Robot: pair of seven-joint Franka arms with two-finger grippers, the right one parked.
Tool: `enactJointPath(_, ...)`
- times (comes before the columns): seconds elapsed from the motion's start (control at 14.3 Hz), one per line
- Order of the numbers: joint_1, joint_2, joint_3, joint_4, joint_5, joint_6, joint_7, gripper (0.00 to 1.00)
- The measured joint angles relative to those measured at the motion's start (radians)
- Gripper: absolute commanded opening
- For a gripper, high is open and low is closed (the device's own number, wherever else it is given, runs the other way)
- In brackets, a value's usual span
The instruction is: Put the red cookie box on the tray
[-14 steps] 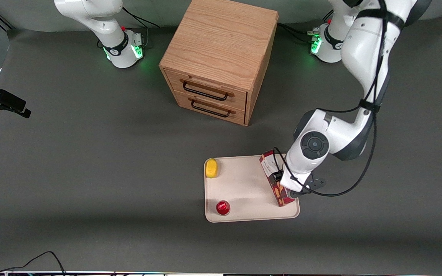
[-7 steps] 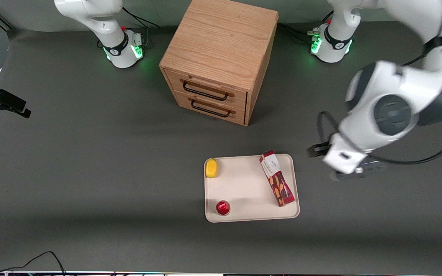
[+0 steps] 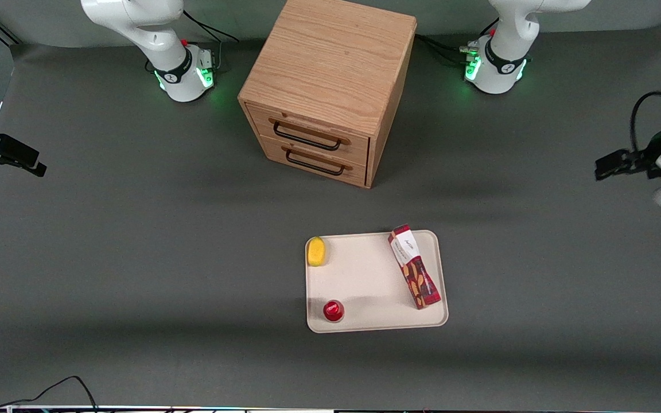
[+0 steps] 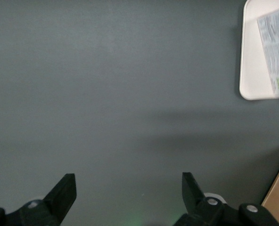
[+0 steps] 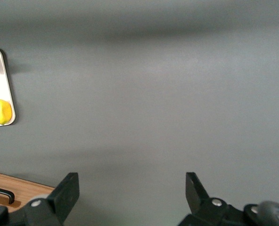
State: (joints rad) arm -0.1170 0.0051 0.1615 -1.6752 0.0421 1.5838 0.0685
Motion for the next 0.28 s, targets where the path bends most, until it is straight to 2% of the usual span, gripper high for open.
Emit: enactJointPath(0.28,0.000,-0.032,0.036,-0.008,0.006,-0.006,0.034,1.00)
